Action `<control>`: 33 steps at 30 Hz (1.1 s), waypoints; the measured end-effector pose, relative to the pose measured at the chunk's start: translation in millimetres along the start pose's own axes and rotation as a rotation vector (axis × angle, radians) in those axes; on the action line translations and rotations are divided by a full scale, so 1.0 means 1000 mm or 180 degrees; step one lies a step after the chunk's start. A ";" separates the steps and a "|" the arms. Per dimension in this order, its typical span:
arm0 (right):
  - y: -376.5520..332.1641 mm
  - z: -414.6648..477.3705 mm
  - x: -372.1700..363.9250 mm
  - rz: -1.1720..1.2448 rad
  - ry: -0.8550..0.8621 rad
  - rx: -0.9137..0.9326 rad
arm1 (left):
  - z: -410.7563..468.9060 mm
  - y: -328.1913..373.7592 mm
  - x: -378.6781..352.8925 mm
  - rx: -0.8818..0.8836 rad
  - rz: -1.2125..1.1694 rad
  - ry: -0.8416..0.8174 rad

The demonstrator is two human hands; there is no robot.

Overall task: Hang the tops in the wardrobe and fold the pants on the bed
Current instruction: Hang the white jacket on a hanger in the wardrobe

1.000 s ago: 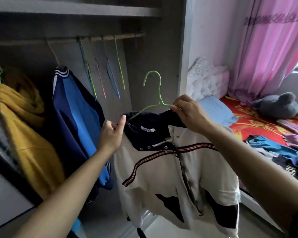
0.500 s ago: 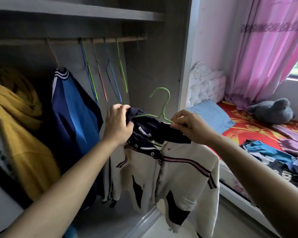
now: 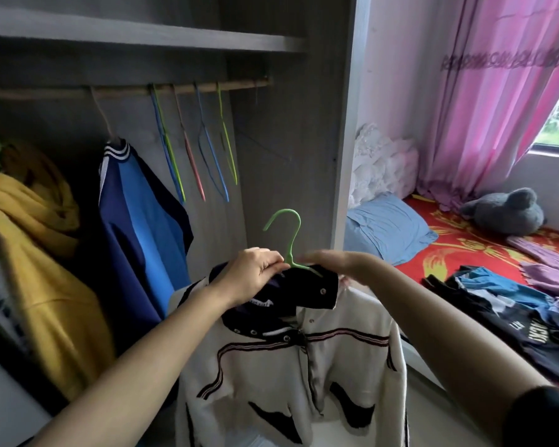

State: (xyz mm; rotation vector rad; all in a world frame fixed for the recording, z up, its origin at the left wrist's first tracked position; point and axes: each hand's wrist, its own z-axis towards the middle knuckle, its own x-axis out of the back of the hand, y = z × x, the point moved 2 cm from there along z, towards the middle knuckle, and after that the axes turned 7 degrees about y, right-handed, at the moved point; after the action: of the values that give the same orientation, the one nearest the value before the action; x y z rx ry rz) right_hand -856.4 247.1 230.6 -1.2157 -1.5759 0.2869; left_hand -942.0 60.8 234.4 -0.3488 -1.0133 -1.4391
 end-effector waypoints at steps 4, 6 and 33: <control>0.002 0.015 0.007 -0.0957 0.0722 0.0084 | -0.008 -0.014 0.005 0.0336 0.0088 -0.0032; -0.003 0.017 0.015 -0.0173 0.1091 0.0221 | -0.009 -0.027 0.016 0.0653 0.0231 0.0155; -0.112 -0.051 -0.034 0.0888 -0.0425 0.1596 | 0.021 -0.109 0.147 0.0612 0.0617 0.0487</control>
State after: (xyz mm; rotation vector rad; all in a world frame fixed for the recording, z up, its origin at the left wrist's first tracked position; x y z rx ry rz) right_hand -878.3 149.6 309.6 -1.0270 -1.3296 0.9027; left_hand -1075.3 -36.9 315.9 -0.1879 -0.9570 -1.1655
